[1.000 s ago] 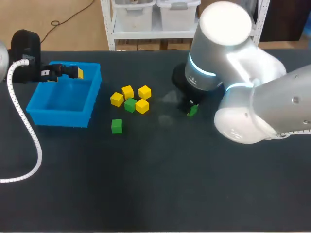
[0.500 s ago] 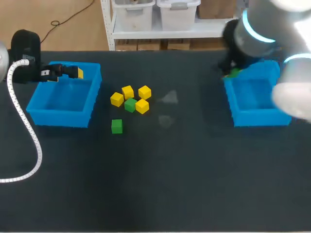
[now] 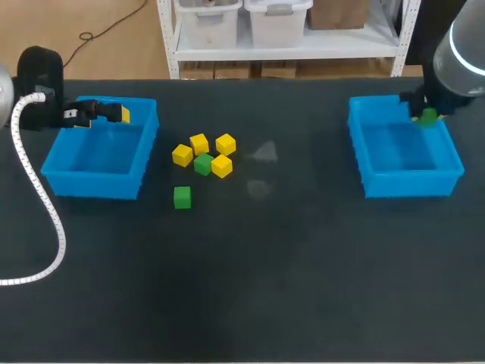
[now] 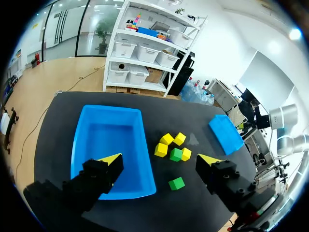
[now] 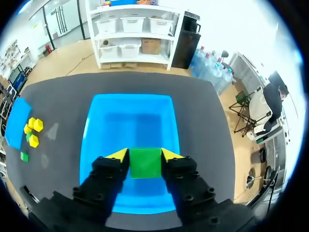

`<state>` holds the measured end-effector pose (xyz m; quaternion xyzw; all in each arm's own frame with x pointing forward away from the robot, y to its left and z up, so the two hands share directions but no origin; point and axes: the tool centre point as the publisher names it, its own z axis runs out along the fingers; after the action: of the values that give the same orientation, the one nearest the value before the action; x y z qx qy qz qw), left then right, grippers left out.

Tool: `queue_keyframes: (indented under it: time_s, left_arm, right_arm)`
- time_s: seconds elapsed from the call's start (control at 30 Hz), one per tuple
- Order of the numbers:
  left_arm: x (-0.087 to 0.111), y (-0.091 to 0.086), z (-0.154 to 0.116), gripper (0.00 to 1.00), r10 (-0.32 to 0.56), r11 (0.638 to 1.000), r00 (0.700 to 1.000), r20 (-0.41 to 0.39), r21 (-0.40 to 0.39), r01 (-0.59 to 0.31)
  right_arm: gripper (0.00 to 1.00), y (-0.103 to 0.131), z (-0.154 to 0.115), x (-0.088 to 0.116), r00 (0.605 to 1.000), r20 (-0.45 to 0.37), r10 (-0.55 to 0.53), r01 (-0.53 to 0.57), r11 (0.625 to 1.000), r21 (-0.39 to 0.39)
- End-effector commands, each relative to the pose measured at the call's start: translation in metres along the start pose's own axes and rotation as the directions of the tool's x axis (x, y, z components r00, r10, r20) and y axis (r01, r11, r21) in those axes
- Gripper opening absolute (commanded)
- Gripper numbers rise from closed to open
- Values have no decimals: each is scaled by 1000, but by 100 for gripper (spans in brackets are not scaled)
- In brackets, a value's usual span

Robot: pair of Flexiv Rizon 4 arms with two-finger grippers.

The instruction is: Put the green cubes in the right bin and the yellow cubes in the left bin.

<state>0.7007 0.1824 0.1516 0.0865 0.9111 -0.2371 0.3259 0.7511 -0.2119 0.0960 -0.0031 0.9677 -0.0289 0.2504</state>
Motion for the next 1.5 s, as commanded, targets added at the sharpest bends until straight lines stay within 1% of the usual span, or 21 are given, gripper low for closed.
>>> queue_keyframes:
  time_s: [0.03, 0.1, 0.2, 0.3, 0.5, 0.63, 0.73, 0.8, 0.9, 1.0, 1.1, 1.27, 1.37, 1.5]
  left_arm:
    - [1, 2, 0, 100, 2, 1000, 1000, 7, 10, -2]
    - [1, 2, 0, 100, 2, 1000, 1000, 7, 10, -2]
    - [1, 2, 0, 100, 2, 1000, 1000, 7, 10, -2]
    - [1, 2, 0, 100, 2, 1000, 1000, 7, 10, -2]
    - [1, 2, 0, 100, 2, 1000, 1000, 7, 10, -2]
    - [1, 2, 0, 100, 2, 1000, 1000, 7, 10, -2]
    - [1, 2, 0, 100, 2, 1000, 1000, 7, 10, -2]
    - [1, 2, 0, 100, 2, 1000, 1000, 7, 10, -2]
    - [1, 2, 0, 100, 2, 1000, 1000, 7, 10, -2]
    - [1, 2, 0, 100, 2, 1000, 1000, 7, 10, -2]
    - [1, 2, 0, 100, 2, 1000, 1000, 7, 10, -2]
    - [1, 2, 0, 100, 2, 1000, 1000, 7, 10, -2]
    - [1, 2, 0, 100, 2, 1000, 1000, 7, 10, -2]
    - [1, 2, 0, 100, 2, 1000, 1000, 7, 10, -2]
  right_arm:
    - [100, 5, 1, 2, 998, 66, -2, 2, 1000, 0]
    - [100, 10, -1, -1, 997, 72, -10, 11, 1000, -1]
    - [100, 26, -9, -7, 994, 97, -49, 52, 998, -30]
    - [100, 53, -20, -12, 986, 129, -107, 117, 991, -72]
    - [100, 124, -35, -17, 959, 181, -219, 249, 954, -166]
    - [100, 173, -42, -9, 924, 213, -318, 364, 902, -233]
    - [100, 207, -43, 2, 879, 234, -415, 470, 838, -278]
    - [100, 228, -42, 10, 839, 252, -482, 541, 785, -301]
    - [100, 254, -40, 19, 814, 253, -523, 580, 749, -320]
    - [100, 276, -38, 27, 810, 240, -536, 587, 740, -329]
    - [100, 296, -36, 34, 815, 221, -536, 580, 746, -328]
    - [100, 327, -28, 45, 844, 148, -516, 535, 787, -308]
    - [100, 342, -20, 52, 861, 68, -505, 500, 813, -297]
    - [100, 356, -14, 66, 878, -8, -478, 460, 848, -265]
